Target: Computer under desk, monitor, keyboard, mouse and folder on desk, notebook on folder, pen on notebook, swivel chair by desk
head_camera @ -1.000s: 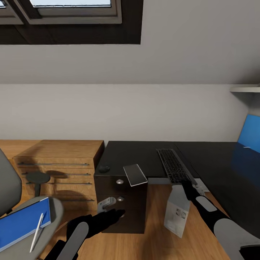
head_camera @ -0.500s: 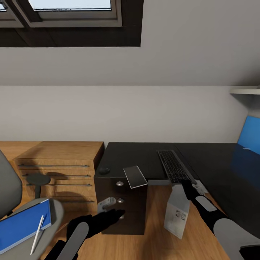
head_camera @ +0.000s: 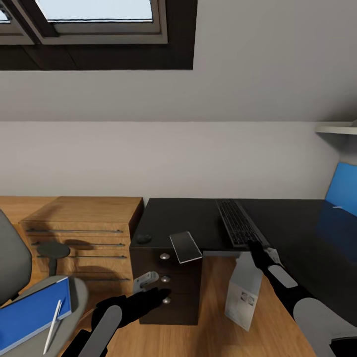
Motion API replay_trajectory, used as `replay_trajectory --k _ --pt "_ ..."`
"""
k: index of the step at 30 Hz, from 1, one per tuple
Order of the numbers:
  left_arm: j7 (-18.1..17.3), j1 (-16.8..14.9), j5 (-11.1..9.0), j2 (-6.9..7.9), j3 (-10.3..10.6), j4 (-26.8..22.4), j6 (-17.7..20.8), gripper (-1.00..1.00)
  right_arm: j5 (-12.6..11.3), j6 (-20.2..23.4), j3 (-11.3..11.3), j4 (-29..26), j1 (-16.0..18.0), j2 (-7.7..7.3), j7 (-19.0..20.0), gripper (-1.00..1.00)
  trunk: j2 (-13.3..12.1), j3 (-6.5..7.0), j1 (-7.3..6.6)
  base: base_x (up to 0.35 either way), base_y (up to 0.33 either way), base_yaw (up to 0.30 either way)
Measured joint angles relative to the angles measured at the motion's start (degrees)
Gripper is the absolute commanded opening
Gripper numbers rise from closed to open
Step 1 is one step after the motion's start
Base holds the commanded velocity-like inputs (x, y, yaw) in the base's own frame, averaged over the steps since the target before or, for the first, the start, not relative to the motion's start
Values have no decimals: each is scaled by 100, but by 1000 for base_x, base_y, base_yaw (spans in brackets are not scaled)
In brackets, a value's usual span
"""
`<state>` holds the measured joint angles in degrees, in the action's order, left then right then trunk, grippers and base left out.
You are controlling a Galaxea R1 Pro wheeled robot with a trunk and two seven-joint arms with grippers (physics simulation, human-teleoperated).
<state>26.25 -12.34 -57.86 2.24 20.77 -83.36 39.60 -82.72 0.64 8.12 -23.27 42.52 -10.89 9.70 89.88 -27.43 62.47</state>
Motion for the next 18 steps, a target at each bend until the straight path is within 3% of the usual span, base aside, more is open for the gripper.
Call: replay_trajectory --k 5,18 --pt "6 0 11 0 -3 2 -5 100 8 -1 5 24 -2 13 272 -100 -201 89 -108 -147 0 0" --pt "6 0 -5 1 -4 15 -4 100 119 -4 74 8 -2 35 345 -100 -723 323 -392 -331 0 0"
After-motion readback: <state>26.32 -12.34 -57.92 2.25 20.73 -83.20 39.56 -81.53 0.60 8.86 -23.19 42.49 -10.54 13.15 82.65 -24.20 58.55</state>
